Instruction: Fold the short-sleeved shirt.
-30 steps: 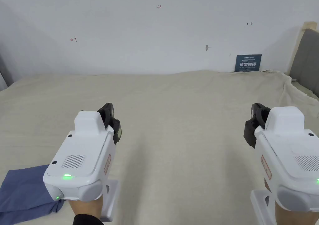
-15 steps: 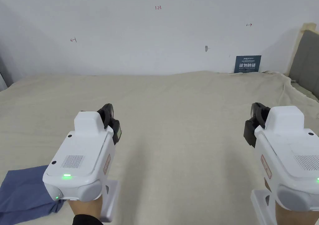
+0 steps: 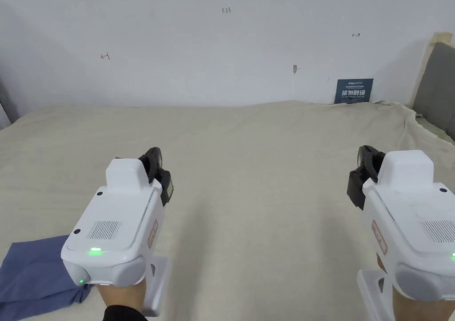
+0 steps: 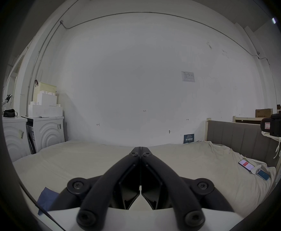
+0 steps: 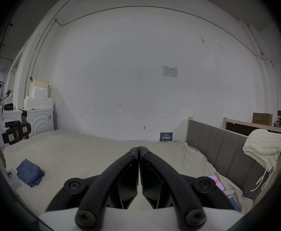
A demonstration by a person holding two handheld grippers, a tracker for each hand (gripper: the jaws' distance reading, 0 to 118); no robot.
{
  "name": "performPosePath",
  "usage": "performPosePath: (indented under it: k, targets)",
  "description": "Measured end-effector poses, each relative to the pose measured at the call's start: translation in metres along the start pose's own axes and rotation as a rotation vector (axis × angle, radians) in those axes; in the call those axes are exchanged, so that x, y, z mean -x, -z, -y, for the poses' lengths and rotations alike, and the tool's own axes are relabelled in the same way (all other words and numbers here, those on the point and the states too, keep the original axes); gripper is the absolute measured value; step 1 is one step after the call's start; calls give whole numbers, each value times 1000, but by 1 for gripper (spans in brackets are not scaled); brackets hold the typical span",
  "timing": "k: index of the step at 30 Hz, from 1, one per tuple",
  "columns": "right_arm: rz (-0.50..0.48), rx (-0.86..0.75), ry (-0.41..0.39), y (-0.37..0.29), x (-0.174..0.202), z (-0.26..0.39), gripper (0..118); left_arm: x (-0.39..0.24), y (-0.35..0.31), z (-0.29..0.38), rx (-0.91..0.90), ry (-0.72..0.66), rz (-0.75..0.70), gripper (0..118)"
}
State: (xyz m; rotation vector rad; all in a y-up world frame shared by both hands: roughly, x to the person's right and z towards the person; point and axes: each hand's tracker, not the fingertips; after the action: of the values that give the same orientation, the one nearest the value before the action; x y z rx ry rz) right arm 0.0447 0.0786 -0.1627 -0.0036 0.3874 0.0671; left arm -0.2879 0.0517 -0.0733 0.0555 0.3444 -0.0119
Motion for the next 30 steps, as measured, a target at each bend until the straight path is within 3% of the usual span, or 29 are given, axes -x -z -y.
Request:
performPosePath:
  k: [7, 9, 11, 13, 14, 15, 17, 18, 21, 30]
  targets:
    - [3, 1, 1, 0, 0, 0, 2, 0, 0, 0, -1, 1, 3, 0]
    - [2, 5, 1, 0, 0, 0, 16, 1, 0, 1, -10, -10, 3, 8]
    - [-1, 9, 7, 0, -1, 1, 58, 2, -1, 2, -19, -31, -10, 29]
    - [1, 12, 11, 0, -2, 1, 64, 4, -1, 2, -20, -38, -9, 36]
    - [-2, 20, 15, 1, -3, 2, 82, 4, -1, 2, -16, -37, -10, 56]
    - [0, 21, 18, 1, -4, 2, 92, 5, 0, 3, -14, -34, -9, 76]
    - [5, 10, 28, 0, -5, 4, 97, 5, 1, 3, -11, -23, -5, 109]
    - [4, 13, 32, 0, -5, 4, 99, 5, 1, 3, -12, -20, -6, 118]
    - [0, 20, 42, 1, -7, 5, 118, 7, -2, 3, -25, -17, -2, 118]
    - [8, 12, 49, 1, -9, 5, 118, 9, -2, 3, -15, -26, -10, 118]
